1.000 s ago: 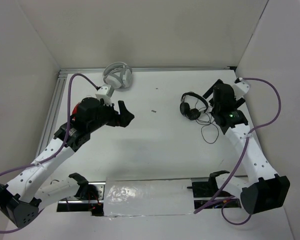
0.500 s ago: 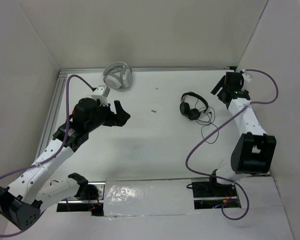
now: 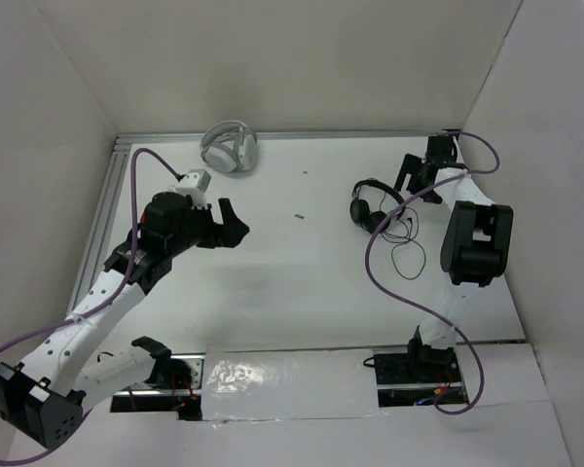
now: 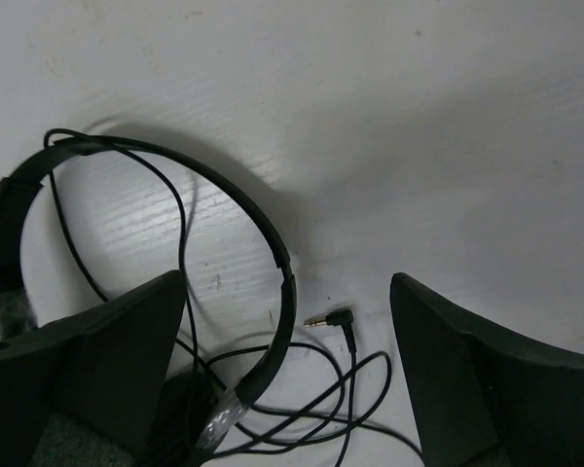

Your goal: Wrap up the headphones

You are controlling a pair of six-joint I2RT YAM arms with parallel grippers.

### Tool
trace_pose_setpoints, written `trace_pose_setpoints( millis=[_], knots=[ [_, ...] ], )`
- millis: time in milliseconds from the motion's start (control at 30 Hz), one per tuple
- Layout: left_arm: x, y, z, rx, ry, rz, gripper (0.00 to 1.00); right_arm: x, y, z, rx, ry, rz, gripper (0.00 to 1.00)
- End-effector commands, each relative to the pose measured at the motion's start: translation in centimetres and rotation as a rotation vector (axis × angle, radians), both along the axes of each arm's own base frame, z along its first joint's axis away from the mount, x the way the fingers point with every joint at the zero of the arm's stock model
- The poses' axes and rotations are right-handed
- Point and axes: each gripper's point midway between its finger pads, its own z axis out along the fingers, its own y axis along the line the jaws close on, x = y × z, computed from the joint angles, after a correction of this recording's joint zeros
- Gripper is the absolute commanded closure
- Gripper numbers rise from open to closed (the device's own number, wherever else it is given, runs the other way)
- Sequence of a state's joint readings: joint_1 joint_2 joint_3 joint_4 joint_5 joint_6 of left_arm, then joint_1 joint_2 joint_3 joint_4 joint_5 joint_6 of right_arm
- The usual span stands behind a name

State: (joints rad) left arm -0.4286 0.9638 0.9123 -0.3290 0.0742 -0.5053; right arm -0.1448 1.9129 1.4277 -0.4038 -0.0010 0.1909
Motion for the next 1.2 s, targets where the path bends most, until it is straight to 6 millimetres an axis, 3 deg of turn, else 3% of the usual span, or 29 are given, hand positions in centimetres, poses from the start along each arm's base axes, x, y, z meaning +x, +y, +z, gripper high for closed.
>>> trace_pose_setpoints(
  millis=[0,100,267,400,500,667,733,767,833,867,933,967,1033,1067,1167],
  knots=[
    [0.3,-0.4,0.3,-0.038,-0.006,-0.007,0.01,1.7,0.3,0.6,-0.003,-0.004,0.102,0.10],
    [0.5,-0.1,-0.2,-0.030,0.013,0.012,0.01,1.7,0.4,-2.3,0.021,0.075,0.104,0.14],
    [0.7,0.2,-0.3,-0.027,0.024,0.025,0.01,1.2,0.2,-4.4,0.027,0.132,0.068,0.22],
    [0.6,0.1,-0.3,-0.032,0.023,0.019,0.01,0.8,0.4,-4.8,0.044,0.142,0.060,0.36],
    [0.4,0.0,-0.3,-0.037,0.024,0.011,0.01,0.7,0.7,-3.8,0.049,0.114,0.078,0.46],
    [0.1,0.0,0.1,-0.042,-0.002,-0.006,0.01,-0.2,2.4,-2.7,0.089,0.069,0.184,0.85],
    [-0.1,-0.1,0.5,-0.044,-0.016,-0.020,0.01,-0.5,3.5,-1.7,0.106,0.030,0.259,1.00],
    [-0.1,-0.1,0.7,-0.041,-0.027,-0.027,0.01,-0.2,3.8,0.0,0.098,-0.024,0.286,1.00],
    [-0.3,-0.4,1.1,-0.038,-0.040,-0.059,0.01,-0.6,4.7,1.1,0.079,-0.066,0.357,1.00],
    [-0.2,-0.6,1.2,-0.036,-0.051,-0.071,0.01,-0.6,5.1,3.1,0.051,-0.117,0.385,1.00],
    [-0.3,-1.2,1.6,-0.028,-0.078,-0.131,0.01,-0.9,6.7,4.5,-0.024,-0.152,0.461,1.00],
    [0.0,-1.6,2.1,-0.028,-0.095,-0.151,0.01,-1.0,6.6,6.5,-0.112,-0.191,0.486,1.00],
    [0.1,-2.3,3.1,-0.029,-0.119,-0.203,0.01,-1.7,9.7,7.8,-0.197,-0.221,0.568,1.00],
    [0.5,-2.7,3.0,-0.023,-0.116,-0.221,0.01,-2.1,10.1,10.1,-0.288,-0.269,0.605,1.00],
    [1.1,-4.2,3.9,-0.018,-0.138,-0.316,0.01,-4.2,14.4,12.8,-0.371,-0.340,0.750,1.00]
  ],
)
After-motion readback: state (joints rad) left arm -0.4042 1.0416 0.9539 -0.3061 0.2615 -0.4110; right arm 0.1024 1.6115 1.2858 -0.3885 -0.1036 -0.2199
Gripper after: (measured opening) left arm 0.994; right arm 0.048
